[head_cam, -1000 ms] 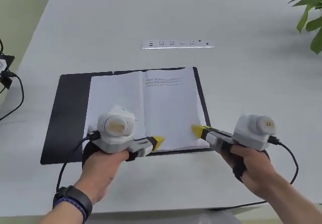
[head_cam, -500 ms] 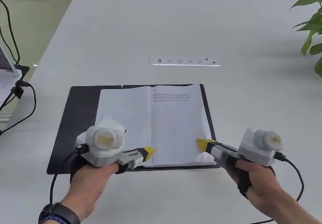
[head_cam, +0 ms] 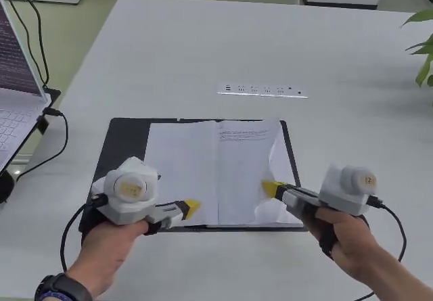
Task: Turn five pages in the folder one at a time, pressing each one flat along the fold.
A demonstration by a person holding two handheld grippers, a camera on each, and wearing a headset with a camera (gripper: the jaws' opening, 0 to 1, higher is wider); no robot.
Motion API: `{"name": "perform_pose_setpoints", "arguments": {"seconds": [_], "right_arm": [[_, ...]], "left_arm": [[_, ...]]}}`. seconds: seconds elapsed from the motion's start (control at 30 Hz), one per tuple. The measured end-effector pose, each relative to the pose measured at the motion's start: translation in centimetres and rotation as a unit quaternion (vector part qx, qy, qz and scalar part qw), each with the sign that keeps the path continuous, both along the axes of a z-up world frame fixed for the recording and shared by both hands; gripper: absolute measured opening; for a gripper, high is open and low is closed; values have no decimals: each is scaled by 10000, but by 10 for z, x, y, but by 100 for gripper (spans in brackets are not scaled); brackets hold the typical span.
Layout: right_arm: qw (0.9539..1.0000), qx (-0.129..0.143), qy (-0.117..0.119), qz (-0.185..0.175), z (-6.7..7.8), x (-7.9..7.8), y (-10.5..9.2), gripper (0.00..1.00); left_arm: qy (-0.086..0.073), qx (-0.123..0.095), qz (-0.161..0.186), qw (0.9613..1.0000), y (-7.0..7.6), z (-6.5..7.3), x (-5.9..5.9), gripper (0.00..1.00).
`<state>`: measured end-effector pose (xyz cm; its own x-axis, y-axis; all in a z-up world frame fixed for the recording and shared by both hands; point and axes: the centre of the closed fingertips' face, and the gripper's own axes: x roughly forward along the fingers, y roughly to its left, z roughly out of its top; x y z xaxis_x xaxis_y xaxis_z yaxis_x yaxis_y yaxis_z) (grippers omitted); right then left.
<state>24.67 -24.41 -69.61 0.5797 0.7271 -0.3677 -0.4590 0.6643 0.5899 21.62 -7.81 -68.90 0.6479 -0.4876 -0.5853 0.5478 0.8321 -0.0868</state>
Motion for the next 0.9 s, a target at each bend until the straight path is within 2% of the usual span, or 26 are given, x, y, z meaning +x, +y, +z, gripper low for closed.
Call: {"name": "perform_pose_setpoints", "arguments": {"seconds": [0.33,0.63,0.9], "right_arm": [[9993,22,-125,354,10,0,45,0],[9973,36,-150,721,13,-6,89,0],[9944,26,-127,1050,11,-10,122,0]], "left_arm": [[-35,64,-27,10000,32,3,-10,62],[-35,46,140,9999,62,3,-16,62],[-19,20,227,9997,75,1,-26,62]]}}
